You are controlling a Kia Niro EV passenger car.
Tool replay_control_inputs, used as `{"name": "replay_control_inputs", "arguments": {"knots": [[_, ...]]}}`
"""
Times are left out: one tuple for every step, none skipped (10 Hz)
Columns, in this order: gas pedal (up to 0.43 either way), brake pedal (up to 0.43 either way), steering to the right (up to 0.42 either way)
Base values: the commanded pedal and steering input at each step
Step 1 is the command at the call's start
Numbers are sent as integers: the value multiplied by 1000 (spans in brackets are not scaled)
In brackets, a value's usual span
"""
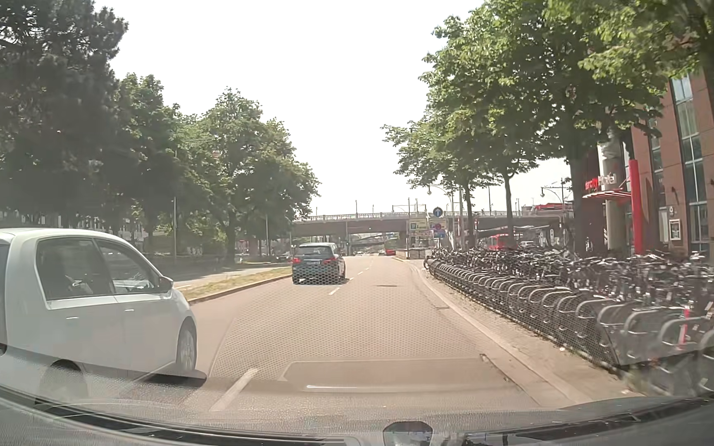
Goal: Follow the waypoints while adhering to traffic rules and regulations
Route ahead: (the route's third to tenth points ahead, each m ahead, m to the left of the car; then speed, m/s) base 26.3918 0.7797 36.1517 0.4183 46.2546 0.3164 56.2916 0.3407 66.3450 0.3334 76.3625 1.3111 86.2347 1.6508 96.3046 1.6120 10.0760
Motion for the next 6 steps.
{"name": "replay_control_inputs", "arguments": {"knots": [[157, 0, 2], [157, 0, 2], [157, 0, 3], [157, 0, 4], [157, 0, 5], [157, 0, 6]]}}
